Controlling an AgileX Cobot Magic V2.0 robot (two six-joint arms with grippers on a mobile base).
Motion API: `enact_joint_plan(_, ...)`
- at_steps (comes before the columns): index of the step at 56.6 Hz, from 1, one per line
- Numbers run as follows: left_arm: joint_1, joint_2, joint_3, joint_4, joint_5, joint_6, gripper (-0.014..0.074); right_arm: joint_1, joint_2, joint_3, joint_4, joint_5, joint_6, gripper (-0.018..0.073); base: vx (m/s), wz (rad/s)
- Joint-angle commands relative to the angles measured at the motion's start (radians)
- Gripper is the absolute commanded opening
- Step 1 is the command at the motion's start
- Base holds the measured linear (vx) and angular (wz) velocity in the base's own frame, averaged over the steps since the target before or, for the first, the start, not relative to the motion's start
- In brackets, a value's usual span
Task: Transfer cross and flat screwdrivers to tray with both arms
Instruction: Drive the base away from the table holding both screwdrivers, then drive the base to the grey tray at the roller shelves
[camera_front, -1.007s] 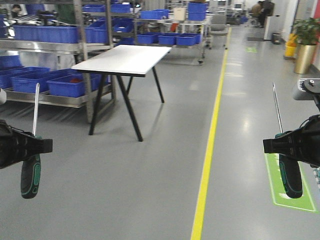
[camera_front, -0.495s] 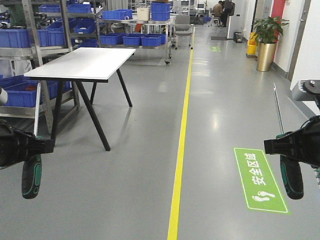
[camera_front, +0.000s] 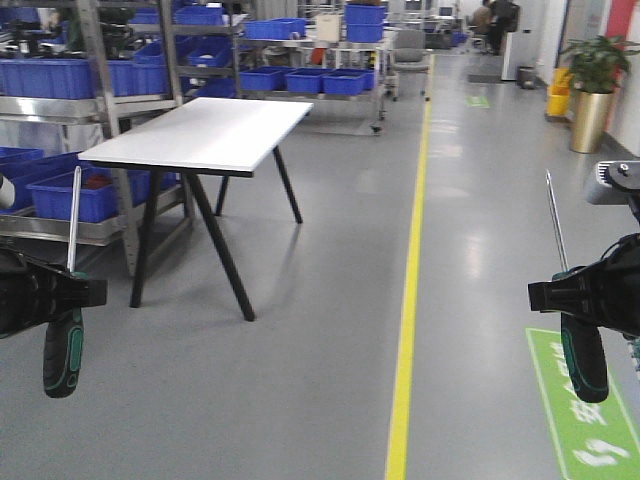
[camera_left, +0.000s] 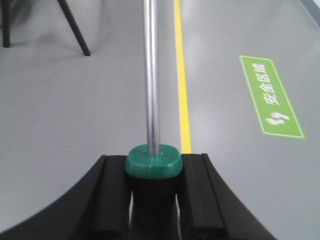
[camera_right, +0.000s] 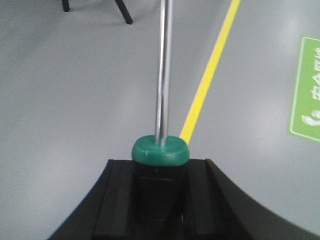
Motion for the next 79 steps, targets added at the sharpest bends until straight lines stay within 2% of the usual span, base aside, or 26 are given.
enact_joint_plan(1, -0.005, -0.034, -0.027, -0.016, -0.086, -0.004, -0.0003, -0.001, -0.032, -0.028, 0.005, -0.073, -0.002, -0.0008, 0.42, 0.33)
enact_joint_plan(79, -0.005, -0.034, -0.027, -0.016, -0.086, -0.004, -0.0003, -0.002, -0.032, -0.028, 0.002, -0.068, -0.002, -0.0008, 0.52, 0.47)
